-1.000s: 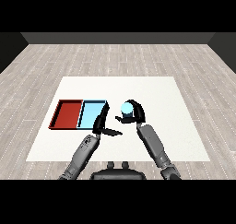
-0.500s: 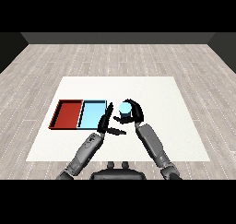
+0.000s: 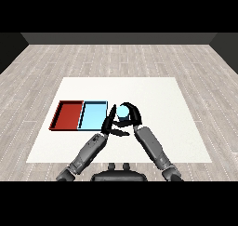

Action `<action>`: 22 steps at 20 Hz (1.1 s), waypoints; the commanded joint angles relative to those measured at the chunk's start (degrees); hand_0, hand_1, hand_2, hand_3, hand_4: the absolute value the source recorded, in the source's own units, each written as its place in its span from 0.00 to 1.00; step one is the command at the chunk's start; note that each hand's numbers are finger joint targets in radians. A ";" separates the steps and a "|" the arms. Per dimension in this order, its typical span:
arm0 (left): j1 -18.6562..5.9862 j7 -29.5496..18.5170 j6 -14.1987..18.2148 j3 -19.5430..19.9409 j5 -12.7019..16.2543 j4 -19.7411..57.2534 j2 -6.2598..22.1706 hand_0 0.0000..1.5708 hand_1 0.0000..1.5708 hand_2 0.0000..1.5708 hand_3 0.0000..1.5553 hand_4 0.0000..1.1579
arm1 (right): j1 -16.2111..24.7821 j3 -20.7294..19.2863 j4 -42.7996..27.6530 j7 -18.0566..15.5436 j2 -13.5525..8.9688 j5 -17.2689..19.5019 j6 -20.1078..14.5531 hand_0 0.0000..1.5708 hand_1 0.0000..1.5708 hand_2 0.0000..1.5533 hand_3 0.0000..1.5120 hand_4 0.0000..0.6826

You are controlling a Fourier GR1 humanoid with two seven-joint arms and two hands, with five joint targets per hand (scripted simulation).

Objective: Pick the blue can and put it in the blue box

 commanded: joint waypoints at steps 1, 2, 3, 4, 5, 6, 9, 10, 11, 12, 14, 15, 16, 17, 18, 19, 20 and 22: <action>-3.67 -5.62 2.64 -4.18 6.29 7.82 0.00 0.00 0.00 0.00 0.00 0.00 | 0.22 -2.22 2.25 -2.73 0.01 -0.48 3.02 0.91 0.91 0.94 0.91 0.82; 2.42 2.50 3.84 -3.59 -0.11 -3.73 0.00 0.00 0.00 0.00 0.00 0.00 | 0.07 -0.70 1.23 -0.75 0.01 0.56 1.96 0.91 0.91 0.94 0.91 0.82; -3.43 0.10 3.83 -3.09 2.97 1.72 0.00 0.00 0.00 0.00 0.00 0.00 | -2.31 -4.67 -0.59 2.10 -0.67 -0.32 4.25 0.90 0.90 0.94 0.90 0.82; -1.16 0.43 2.19 -2.23 0.73 0.26 0.00 0.00 0.00 0.00 0.00 0.00 | -0.32 0.17 -1.27 0.59 0.00 -1.49 0.71 0.90 0.90 0.94 0.90 0.82; -4.17 0.37 4.64 -4.70 4.00 2.16 0.00 0.00 0.00 0.00 0.00 0.00 | -2.05 4.58 2.95 -3.45 0.00 -3.92 -3.07 0.90 0.90 0.94 0.90 0.82; -6.03 -1.38 4.27 -3.11 4.72 4.61 0.00 0.00 0.00 0.00 0.00 0.00 | -2.62 0.22 4.37 -4.47 0.00 -4.29 0.57 0.91 0.91 0.94 0.91 0.82; -4.88 2.83 3.97 -2.47 3.02 2.07 0.00 0.00 0.00 0.00 0.00 0.00 | -0.89 -1.05 0.31 -0.33 0.01 -1.07 1.36 0.91 0.91 0.94 0.91 0.81; -4.73 -0.22 6.70 -5.42 4.30 3.62 0.00 0.00 0.00 0.00 0.00 0.00 | -0.90 -0.80 0.33 -0.88 0.01 -1.54 2.10 0.91 0.91 0.94 0.91 0.81; -6.87 1.30 3.49 -3.00 3.89 4.49 0.00 0.00 0.00 0.00 0.00 0.00 | 0.71 3.23 0.85 -2.88 0.01 -2.76 -0.61 0.91 0.91 0.94 0.92 0.80; -5.48 5.11 2.57 -0.75 0.43 1.01 0.00 0.00 0.00 0.00 0.00 0.00 | -2.01 1.69 2.66 -3.22 0.01 -3.57 -0.80 0.91 0.91 0.94 0.92 0.80; -5.85 0.50 4.49 -4.27 4.61 5.09 0.00 0.00 0.00 0.00 0.00 0.00 | -3.55 1.91 2.71 -0.56 0.01 -3.52 -0.42 0.91 0.91 0.94 0.91 0.81; -6.93 -1.17 1.94 -1.91 4.39 7.81 0.00 0.00 0.00 0.00 0.00 0.00 | -3.48 0.56 0.52 1.08 0.01 -2.41 0.55 0.91 0.91 0.94 0.91 0.80; -4.57 1.03 4.88 -4.41 4.00 3.44 0.00 0.00 0.00 0.00 0.00 0.00 | -0.94 3.71 -3.79 2.91 0.01 -1.57 -2.46 0.90 0.90 0.94 0.91 0.79; -8.00 -1.27 0.46 -0.41 4.78 8.47 0.01 0.00 0.00 0.00 0.00 0.00 | -3.45 4.34 1.76 -1.29 0.00 -4.29 -2.66 0.91 0.91 0.94 0.91 0.78; -8.35 -0.51 3.61 -3.16 5.94 7.44 0.01 0.00 0.00 0.00 0.00 0.00 | -1.17 3.90 1.69 -2.39 0.00 -4.27 -0.88 0.91 0.91 0.94 0.91 0.78; -7.81 -0.05 2.63 -2.51 4.72 6.79 0.00 0.00 0.00 0.00 0.00 0.00 | -0.29 2.38 0.28 0.34 0.01 -2.02 -0.83 0.92 0.92 0.94 0.91 0.78; -7.61 -1.42 4.73 -4.64 5.76 6.29 0.00 0.00 0.00 0.00 0.00 0.00 | -0.22 4.87 -2.70 1.14 0.01 -2.59 -1.49 0.92 0.92 0.94 0.91 0.76; -9.13 0.07 6.22 -5.77 7.12 6.45 0.01 0.00 0.00 0.00 0.00 0.00 | 0.88 3.16 -1.73 -0.27 0.01 -1.96 0.73 0.93 0.93 0.94 0.91 0.77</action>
